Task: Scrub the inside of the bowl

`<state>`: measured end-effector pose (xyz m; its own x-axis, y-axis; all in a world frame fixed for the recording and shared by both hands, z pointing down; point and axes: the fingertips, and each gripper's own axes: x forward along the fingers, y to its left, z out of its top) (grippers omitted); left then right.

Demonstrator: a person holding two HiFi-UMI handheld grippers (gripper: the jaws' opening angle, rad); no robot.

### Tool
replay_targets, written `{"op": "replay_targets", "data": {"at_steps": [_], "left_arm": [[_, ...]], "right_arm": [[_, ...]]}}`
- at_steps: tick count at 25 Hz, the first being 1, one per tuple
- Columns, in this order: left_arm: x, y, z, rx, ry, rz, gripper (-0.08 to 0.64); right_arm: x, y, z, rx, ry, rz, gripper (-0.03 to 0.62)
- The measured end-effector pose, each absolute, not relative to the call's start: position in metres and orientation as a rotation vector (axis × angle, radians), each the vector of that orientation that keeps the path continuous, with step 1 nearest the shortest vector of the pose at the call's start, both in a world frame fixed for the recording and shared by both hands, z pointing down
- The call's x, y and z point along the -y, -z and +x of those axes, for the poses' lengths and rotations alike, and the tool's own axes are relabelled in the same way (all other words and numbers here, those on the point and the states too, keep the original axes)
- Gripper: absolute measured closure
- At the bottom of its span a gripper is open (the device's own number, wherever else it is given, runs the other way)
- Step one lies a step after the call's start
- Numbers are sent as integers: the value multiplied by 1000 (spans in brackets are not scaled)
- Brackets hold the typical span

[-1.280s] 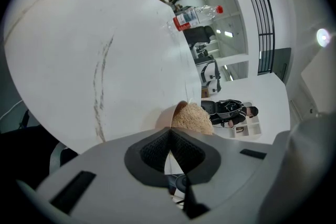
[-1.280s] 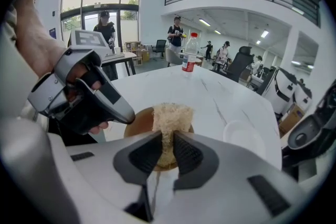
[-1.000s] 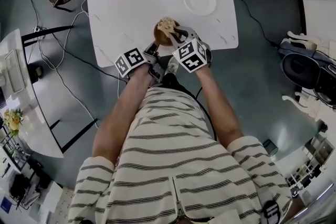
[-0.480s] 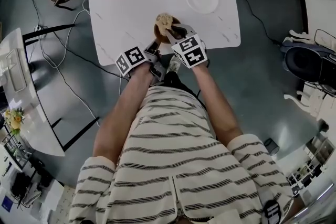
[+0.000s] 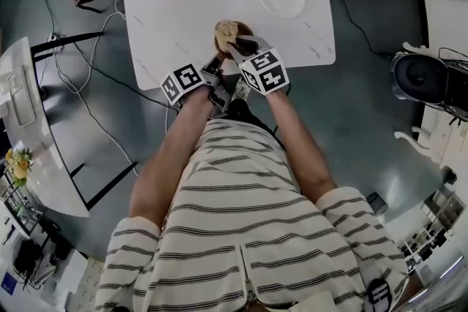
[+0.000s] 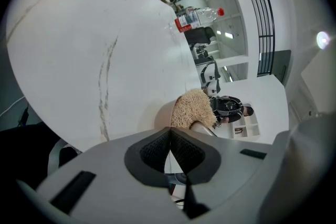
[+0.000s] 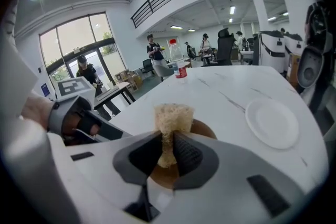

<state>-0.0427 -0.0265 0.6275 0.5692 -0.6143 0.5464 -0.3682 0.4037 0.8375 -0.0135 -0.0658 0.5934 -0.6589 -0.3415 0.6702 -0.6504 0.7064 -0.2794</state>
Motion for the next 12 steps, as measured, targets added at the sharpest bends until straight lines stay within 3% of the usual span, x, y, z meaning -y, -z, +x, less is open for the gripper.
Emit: {"op": "replay_targets", "data": {"at_steps": [12], "left_arm": [[27,-628,-42,1010,212,1179,552]], "right_arm": [[54,-592,-9,2314,-673,673,523]]}}
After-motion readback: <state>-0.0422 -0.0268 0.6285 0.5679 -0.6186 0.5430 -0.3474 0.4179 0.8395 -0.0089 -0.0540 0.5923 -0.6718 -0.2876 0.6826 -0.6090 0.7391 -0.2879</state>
